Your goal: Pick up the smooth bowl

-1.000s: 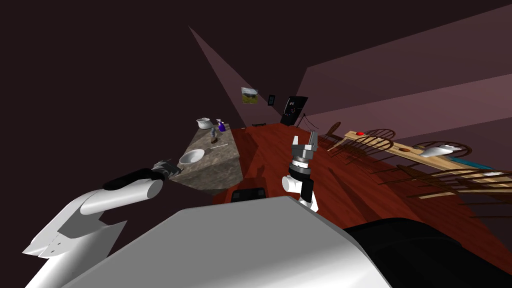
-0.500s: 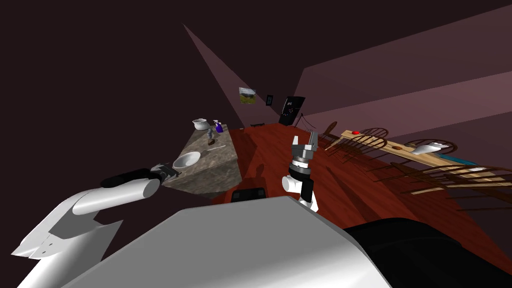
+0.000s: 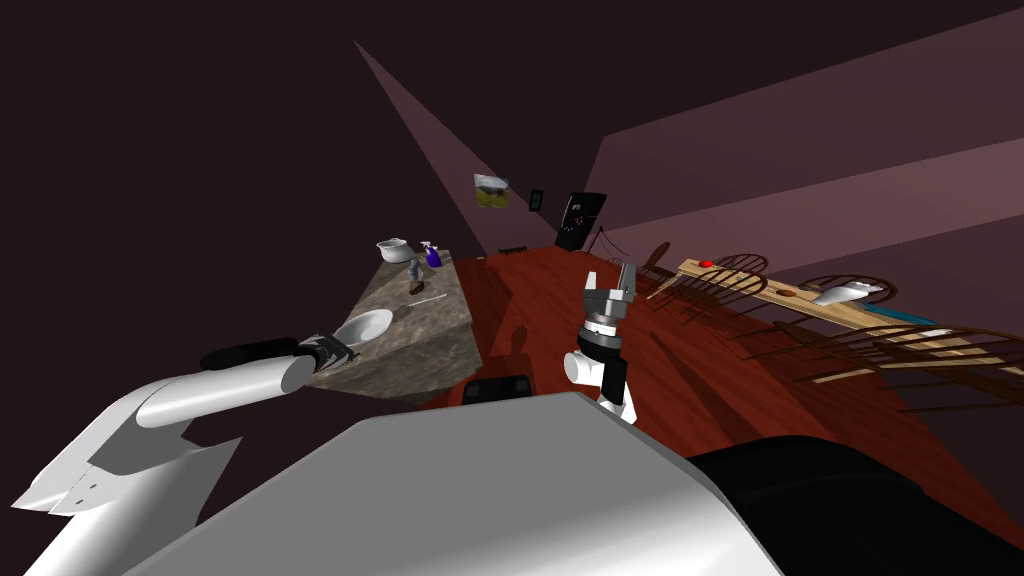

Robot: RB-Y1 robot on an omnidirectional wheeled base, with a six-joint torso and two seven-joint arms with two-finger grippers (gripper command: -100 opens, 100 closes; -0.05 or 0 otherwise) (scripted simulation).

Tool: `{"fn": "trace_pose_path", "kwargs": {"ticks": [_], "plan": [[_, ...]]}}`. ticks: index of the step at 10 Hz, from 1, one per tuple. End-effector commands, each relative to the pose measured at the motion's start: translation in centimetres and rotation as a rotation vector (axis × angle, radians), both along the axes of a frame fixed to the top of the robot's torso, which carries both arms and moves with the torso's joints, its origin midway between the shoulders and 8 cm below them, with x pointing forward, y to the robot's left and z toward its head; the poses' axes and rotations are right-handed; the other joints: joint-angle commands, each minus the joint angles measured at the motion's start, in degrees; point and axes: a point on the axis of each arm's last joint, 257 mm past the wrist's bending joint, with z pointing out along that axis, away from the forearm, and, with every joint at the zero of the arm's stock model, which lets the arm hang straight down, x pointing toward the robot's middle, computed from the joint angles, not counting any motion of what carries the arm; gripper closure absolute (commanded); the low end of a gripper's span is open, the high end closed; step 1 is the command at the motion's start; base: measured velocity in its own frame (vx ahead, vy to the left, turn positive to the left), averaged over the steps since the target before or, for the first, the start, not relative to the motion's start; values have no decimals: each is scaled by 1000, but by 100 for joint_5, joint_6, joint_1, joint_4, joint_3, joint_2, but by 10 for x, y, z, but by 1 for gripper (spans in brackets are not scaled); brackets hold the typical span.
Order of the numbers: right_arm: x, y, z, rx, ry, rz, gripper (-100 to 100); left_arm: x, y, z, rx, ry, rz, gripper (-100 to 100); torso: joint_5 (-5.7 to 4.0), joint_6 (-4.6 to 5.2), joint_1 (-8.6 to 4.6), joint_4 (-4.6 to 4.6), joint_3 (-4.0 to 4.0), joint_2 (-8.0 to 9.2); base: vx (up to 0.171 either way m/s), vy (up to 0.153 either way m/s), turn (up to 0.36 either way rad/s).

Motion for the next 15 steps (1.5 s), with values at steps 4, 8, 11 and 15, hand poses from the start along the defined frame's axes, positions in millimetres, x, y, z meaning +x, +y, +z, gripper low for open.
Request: {"fn": "trace_pose_path", "kwargs": {"ticks": [4,8,11,15], "plan": [[0,0,0,0,0,0,0,-19,1,-15,-47,81,46,-100,0,1,-3,0,-1,-3,56,-5,-43],[0,0,0,0,0,0,0,-41,-2,-32,-105,166,91,-100,1,-1,5,-2,-4,-7,75,13,-52],[0,0,0,0,0,0,0,-48,-5,-43,-130,195,103,-100,3,0,13,-4,-10,-18,84,27,-51],[0,0,0,0,0,0,0,-44,0,-58,-130,194,103,-100,0,-1,-2,4,12,20,2,1,0]]}}
